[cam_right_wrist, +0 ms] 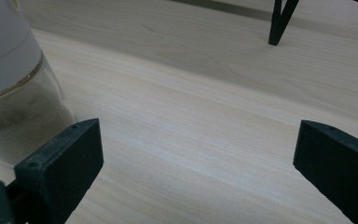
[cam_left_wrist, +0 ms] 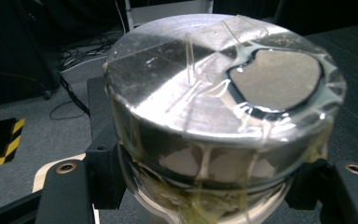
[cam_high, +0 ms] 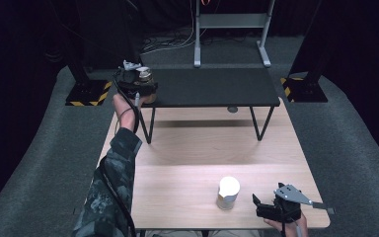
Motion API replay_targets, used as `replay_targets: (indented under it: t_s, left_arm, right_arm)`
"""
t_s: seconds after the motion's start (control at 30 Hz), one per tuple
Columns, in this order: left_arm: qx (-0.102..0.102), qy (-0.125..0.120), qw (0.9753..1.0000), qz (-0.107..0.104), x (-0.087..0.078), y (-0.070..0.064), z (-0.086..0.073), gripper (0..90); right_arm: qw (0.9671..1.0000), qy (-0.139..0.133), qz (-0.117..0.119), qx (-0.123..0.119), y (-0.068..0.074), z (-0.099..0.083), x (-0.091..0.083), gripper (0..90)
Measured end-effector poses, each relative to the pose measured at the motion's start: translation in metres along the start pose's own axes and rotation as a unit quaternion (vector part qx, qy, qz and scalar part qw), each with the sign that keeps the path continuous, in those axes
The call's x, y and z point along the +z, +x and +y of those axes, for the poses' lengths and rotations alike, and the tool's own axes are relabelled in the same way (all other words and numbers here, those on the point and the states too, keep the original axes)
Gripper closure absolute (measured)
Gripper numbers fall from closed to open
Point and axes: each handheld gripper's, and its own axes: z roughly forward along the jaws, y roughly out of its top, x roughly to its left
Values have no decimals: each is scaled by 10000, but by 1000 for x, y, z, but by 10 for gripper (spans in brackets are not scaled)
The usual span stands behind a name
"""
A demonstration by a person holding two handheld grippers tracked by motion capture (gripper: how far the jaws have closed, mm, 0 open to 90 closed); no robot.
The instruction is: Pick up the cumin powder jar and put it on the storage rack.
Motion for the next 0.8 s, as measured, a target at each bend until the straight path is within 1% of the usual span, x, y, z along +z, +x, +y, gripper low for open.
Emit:
replay_targets:
  t_s: [0.23, 0.8]
  left_arm:
    - [-33, -75, 10000, 14, 0, 0, -4, 306]
    - [-11, -113, 9999, 13, 0, 0, -6, 305]
  right_arm:
    - [10000, -6, -10, 33, -1, 0, 0, 2]
    - [10000, -11, 25, 33, -1, 1, -1, 3]
